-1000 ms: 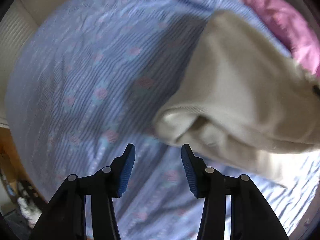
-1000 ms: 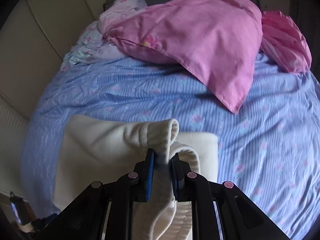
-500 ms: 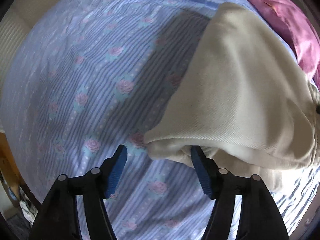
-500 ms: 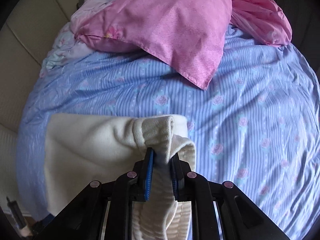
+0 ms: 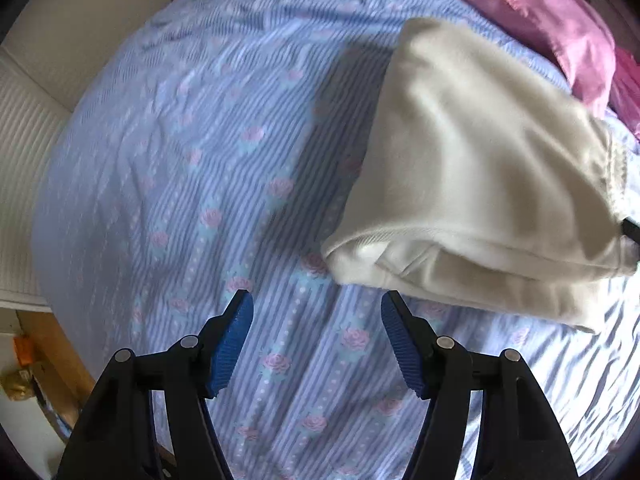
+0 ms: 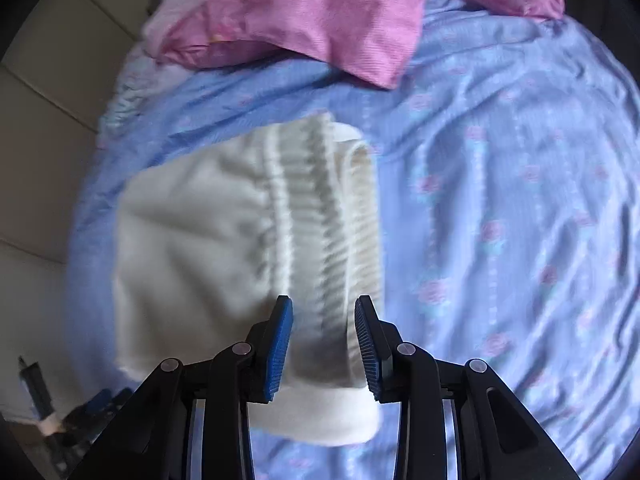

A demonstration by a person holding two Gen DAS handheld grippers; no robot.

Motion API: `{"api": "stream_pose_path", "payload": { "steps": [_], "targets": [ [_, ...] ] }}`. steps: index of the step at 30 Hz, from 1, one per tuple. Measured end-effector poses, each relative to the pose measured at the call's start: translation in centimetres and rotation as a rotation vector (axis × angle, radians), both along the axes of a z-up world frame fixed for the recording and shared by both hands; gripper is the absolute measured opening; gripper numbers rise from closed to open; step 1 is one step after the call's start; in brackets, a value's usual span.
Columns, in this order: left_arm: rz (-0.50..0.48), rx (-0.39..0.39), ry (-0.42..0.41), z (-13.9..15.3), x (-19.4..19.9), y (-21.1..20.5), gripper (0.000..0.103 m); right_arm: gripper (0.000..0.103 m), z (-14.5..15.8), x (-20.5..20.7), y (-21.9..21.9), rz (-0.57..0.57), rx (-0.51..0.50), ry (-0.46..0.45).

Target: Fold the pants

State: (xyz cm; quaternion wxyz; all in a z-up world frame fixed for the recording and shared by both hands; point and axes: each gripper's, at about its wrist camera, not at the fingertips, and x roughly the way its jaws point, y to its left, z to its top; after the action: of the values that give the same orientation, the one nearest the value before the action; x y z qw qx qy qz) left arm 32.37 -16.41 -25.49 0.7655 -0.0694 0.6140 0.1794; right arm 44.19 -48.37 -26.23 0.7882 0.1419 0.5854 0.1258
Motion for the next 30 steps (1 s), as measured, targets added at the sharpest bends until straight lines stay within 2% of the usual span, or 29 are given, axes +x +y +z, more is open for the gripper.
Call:
{"api": "stream_pose_path", "payload": {
  "steps": [2,5,6,8,12,13,14,15,16,17,18,20,23,27,30],
  "targets": [
    [0.01,-0.005,-0.016,0.8,-0.1,0.4,0.066,0.033,-0.5,0.1,0.3,0.02,-0.025,0.014],
    [-0.012,0.021,-0.065,2.4,1.2,-0.1,0.066,0.018,-0.9,0.4,-0.1,-0.008,0.015,0.063],
    [-0.014,0.027,-0.079,2.9,1.2,-0.1,0.066,0.014,-0.5,0.3,-0.2,-0.007,0.007,0.05],
    [-0.03,0.024,-0.094,3.4,2.4,0.1,0.066,0.014,0.3,-0.1,-0.3,-0.022,-0.061,0.011],
    [-0.104,0.06,-0.094,3.9,4.2,-0.2,0.066,0.018,-1.2,0.2,-0.9,-0.057,-0.074,0.078],
    [-0.124,0.053,-0.1,4.1,4.6,-0.1,0.067,0.02,-0.7,0.0,-1.0,-0.068,-0.078,0.062],
    [-0.144,0.044,-0.106,4.5,4.9,-0.1,0.07,0.032,0.1,-0.3,-1.2,-0.08,-0.076,0.039],
    [-0.175,0.032,-0.115,4.8,5.3,-0.1,0.072,0.051,1.2,-0.6,-1.4,-0.092,-0.067,0.001],
    [-0.2,0.023,-0.123,5.0,5.6,-0.3,0.073,0.063,2.3,-0.9,-1.5,-0.099,-0.05,-0.057],
    [-0.221,0.013,-0.131,5.1,6.0,-0.3,0.074,0.08,3.1,-1.1,-1.4,-0.103,-0.044,-0.105],
    [-0.243,-0.001,-0.139,5.3,6.5,-0.3,0.078,0.085,3.9,-1.2,-1.3,-0.107,-0.044,-0.162],
    [-0.287,-0.019,-0.151,5.6,7.8,-0.1,0.08,0.089,4.1,-0.5,-0.8,-0.084,-0.059,-0.213],
    [-0.323,-0.034,-0.146,5.5,9.7,0.2,0.082,0.089,2.4,1.7,0.1,-0.055,-0.049,-0.164],
    [-0.325,-0.125,-0.136,4.4,12.6,1.0,0.083,0.089,0.1,3.5,1.1,-0.051,-0.035,-0.099],
    [-0.33,-0.183,-0.095,2.4,14.5,1.4,0.084,0.089,-1.7,4.2,1.4,-0.047,-0.053,-0.053]
  ]
}}
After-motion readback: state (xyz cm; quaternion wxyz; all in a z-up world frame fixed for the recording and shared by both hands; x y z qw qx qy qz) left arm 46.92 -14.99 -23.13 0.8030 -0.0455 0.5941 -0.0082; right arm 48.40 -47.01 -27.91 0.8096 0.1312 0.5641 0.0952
